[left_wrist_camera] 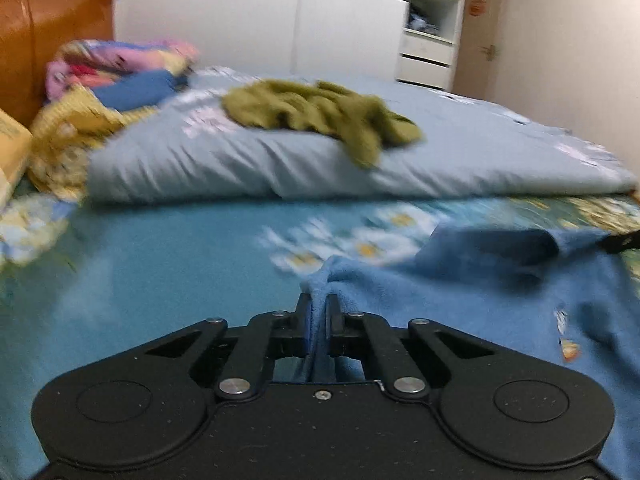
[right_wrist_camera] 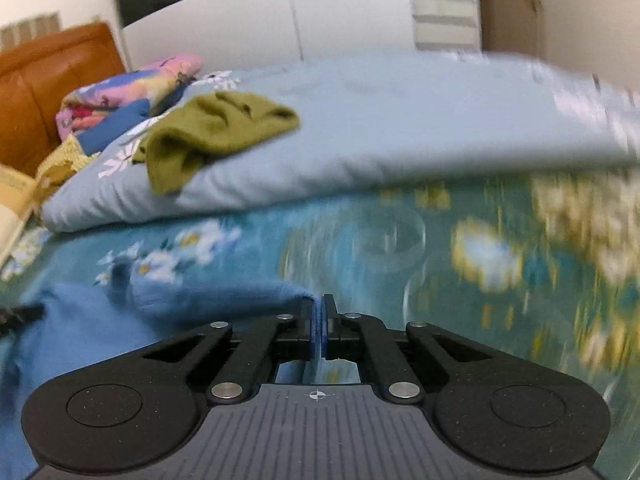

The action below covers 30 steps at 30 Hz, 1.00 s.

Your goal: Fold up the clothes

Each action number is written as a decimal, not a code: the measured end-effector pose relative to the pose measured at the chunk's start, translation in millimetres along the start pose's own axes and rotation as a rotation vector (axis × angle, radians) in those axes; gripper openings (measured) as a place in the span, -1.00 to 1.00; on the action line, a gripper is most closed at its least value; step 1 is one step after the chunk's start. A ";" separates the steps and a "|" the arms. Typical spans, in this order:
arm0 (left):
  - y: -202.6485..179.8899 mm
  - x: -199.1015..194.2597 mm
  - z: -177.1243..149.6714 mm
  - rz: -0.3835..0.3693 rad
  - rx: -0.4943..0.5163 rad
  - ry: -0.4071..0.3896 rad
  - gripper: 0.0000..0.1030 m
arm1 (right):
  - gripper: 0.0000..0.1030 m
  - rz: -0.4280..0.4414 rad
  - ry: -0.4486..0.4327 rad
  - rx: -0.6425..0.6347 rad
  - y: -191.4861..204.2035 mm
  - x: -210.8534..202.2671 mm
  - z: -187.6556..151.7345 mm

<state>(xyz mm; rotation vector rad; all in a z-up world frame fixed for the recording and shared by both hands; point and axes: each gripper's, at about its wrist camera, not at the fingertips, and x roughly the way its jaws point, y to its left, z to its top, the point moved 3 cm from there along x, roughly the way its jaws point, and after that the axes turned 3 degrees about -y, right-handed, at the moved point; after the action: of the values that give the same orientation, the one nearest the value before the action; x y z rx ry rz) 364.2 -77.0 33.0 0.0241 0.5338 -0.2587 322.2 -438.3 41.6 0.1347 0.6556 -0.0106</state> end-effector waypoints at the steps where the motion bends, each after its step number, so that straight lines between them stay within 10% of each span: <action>1: 3.4 4.8 8.9 0.025 -0.005 -0.017 -0.92 | -0.97 -0.009 -0.016 -0.042 4.3 4.8 12.5; 13: 21.9 59.3 16.9 0.115 -0.003 0.130 -0.73 | -0.84 0.024 0.045 -0.038 25.2 75.1 23.2; 20: 44.9 -41.8 13.4 0.044 -0.229 0.030 -0.06 | -0.58 0.055 -0.063 0.012 -5.4 -33.9 -5.4; 30: 63.8 -184.5 -71.1 0.020 -0.408 0.038 0.03 | -0.35 0.097 0.109 0.178 1.8 -119.2 -148.5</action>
<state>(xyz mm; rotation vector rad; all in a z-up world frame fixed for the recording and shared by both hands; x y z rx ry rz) 191.7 34.9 62.3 -0.3616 0.6154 -0.1260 137.7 -421.4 -2.1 0.3402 0.7561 0.0324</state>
